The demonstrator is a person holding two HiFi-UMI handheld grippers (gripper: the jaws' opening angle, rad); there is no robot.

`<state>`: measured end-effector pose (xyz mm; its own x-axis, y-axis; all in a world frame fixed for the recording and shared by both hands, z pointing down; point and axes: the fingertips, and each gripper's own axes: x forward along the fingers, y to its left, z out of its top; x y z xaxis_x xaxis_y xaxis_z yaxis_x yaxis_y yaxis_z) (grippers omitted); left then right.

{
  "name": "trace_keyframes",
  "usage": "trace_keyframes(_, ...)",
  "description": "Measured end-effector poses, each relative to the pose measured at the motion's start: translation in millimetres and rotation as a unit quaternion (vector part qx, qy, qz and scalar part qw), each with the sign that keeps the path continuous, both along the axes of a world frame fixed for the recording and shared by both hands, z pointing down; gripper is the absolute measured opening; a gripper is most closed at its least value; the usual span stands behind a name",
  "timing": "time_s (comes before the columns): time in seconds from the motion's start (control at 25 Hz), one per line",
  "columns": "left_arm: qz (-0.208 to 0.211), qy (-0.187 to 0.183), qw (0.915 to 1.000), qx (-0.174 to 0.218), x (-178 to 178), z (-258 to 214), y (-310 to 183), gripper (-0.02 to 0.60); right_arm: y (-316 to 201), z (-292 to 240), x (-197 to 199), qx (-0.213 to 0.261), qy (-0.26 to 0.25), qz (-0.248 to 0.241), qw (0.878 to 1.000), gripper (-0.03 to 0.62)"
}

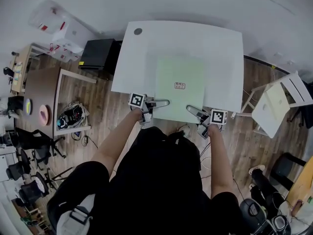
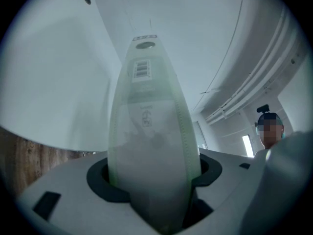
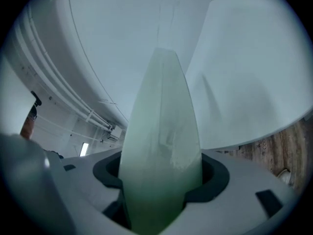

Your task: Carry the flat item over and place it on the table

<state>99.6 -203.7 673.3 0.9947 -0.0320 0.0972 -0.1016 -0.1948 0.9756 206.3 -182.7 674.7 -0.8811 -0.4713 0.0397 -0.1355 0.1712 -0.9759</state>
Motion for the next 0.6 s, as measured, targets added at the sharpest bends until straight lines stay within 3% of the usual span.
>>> trace_keyframes(0.2, -0.01, 0.004, 0.9996, -0.028, -8, 13, -26, 0.318, -25, 21, -13, -0.034, -0.008, 0.01, 0.999, 0.318)
trace_keyframes(0.48, 0.008, -0.036, 0.998, -0.052, 0, 59, -58, 0.325, -50, 62, -2, -0.08, -0.014, 0.027, 0.996, 0.319)
trace_keyframes(0.6, 0.023, -0.056, 0.9976, -0.034, 2, 73, -69, 0.34, -57, 75, 0, -0.105, -0.008, 0.026, 0.994, 0.319)
